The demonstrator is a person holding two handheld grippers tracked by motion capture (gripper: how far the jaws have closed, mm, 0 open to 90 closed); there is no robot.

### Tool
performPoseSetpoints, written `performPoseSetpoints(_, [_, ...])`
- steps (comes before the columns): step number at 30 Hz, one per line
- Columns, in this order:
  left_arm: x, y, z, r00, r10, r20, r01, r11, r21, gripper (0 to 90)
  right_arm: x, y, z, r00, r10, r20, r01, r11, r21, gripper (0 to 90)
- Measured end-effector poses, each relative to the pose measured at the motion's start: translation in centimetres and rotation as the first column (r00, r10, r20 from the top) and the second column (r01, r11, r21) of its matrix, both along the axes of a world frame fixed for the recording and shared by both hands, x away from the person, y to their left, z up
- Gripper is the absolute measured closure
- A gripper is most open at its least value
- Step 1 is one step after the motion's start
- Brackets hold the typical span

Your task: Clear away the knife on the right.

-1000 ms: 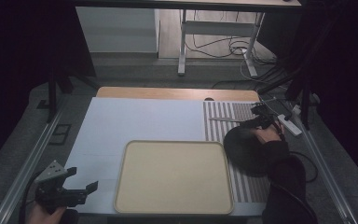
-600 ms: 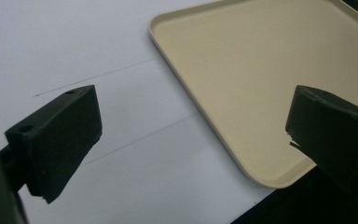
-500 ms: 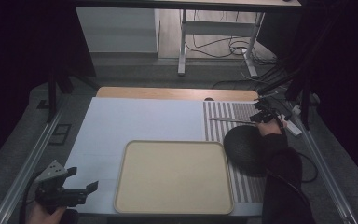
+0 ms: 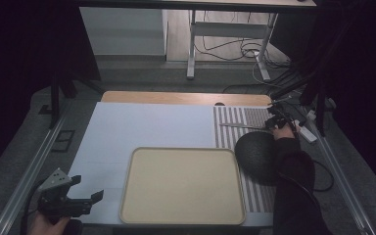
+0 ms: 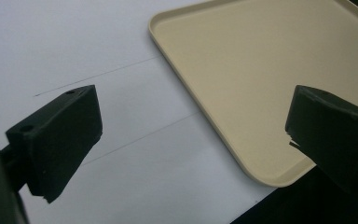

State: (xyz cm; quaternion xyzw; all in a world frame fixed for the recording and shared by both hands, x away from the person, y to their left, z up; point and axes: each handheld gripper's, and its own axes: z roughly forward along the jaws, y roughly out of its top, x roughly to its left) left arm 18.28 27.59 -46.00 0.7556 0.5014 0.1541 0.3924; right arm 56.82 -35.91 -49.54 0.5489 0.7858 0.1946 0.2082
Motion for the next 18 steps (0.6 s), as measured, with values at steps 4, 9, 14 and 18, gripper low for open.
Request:
performPoseSetpoints(4, [0.0, 0.0, 0.0, 1.0000, 0.000, 0.001, 0.000, 1.0000, 0.002, 3.4, -0.3, -0.4, 0.2, 0.9991, -0.003, -0.042, 0.004, 0.9998, 0.020, 90.0])
performPoseSetpoints(9, [-0.1, 0.0, 0.0, 1.0000, -0.002, 0.001, 0.002, 1.0000, 0.004, 3.4, -1.1, -0.7, 0.7, 0.9910, 0.046, -0.126, -0.044, 0.9989, 0.018, 90.0])
performPoseSetpoints(14, [-0.1, -0.1, 0.0, 1.0000, -0.003, 0.003, 0.003, 1.0000, 0.006, 3.5, -1.8, -1.6, 0.8, 0.9832, 0.077, -0.166, -0.067, 0.9958, 0.063, 90.0])
performPoseSetpoints(18, [0.0, -0.1, 0.0, 1.0000, -0.004, 0.003, 0.004, 1.0000, 0.009, 3.6, -2.1, -2.0, 0.9, 0.9773, 0.099, -0.187, -0.086, 0.9934, 0.076, 90.0])
